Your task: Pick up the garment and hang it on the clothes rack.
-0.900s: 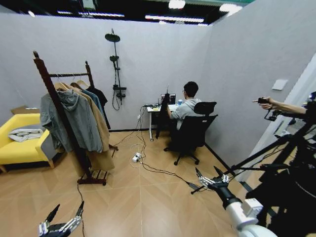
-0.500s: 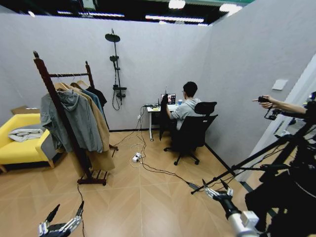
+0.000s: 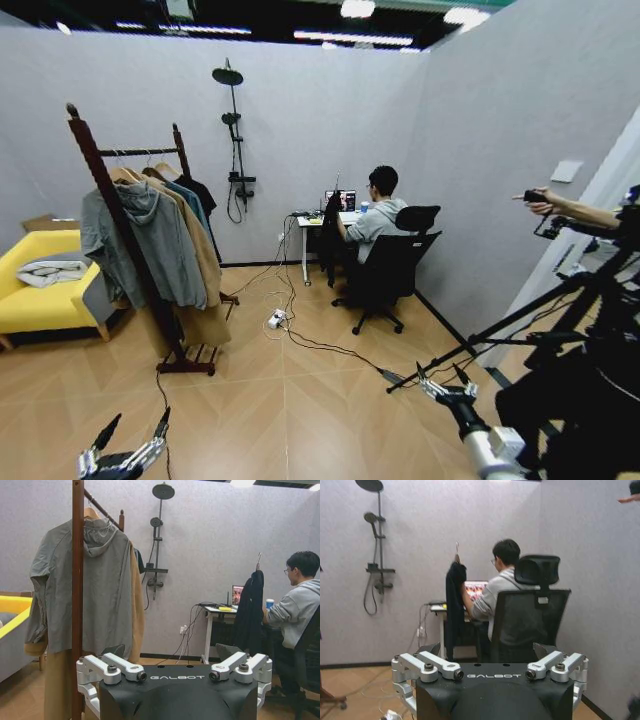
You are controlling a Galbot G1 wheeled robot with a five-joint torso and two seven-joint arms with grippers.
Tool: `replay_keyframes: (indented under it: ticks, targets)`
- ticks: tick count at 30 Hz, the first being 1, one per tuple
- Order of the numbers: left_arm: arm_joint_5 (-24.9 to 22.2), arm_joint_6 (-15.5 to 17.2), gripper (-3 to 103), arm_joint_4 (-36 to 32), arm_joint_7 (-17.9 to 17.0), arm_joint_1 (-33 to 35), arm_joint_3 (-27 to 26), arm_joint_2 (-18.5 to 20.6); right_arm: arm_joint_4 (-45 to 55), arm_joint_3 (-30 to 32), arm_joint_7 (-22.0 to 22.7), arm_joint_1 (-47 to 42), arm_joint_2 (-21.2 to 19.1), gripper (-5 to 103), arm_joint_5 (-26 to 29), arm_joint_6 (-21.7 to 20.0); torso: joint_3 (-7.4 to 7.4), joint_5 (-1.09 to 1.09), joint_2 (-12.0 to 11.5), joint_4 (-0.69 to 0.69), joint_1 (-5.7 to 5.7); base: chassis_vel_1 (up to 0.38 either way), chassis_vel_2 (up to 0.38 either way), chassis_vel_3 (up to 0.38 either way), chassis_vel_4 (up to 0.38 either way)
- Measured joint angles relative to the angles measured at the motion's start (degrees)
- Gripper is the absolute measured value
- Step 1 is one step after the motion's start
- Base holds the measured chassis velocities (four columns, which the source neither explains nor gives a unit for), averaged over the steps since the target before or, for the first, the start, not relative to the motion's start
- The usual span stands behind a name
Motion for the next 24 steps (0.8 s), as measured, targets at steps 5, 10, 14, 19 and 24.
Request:
replay_keyframes:
  ticks: [5,10,14,19,24]
  targets:
    - [0.0,0.0,100,0.0,-0.01,0.0,0.0,0.0,5.17,-1.94,0.96,3.72,-0.05,100,-0.47,-5.38,0.0,-0.01,0.0,0.01,0.0,0.0,0.0,0.0,0.0]
    - [0.0,0.0,100,0.01,0.0,0.0,0.0,0.0,10.3,-4.06,-0.22,4.5,0.83,100,-4.07,-10.78,0.0,-0.01,0.0,0.0,0.0,0.0,0.0,0.0,0.0]
    - [0.0,0.0,100,0.0,0.0,0.0,0.0,0.0,10.25,-3.65,-0.74,4.31,0.95,100,-4.17,-10.44,0.0,0.0,0.0,0.01,0.0,0.0,0.0,0.0,0.0]
    - [0.0,0.0,100,0.01,-0.01,0.0,0.0,0.0,9.7,-2.92,-1.96,3.76,1.03,100,-4.24,-9.04,0.0,0.0,0.0,0.0,-0.01,0.0,0.0,0.0,0.0]
    - [0.0,0.0,100,0.0,-0.01,0.0,0.0,0.0,9.32,-2.86,-2.69,3.1,1.1,100,-4.72,-8.24,-0.01,-0.01,0.0,0.0,-0.01,-0.079,0.072,0.07,-0.077]
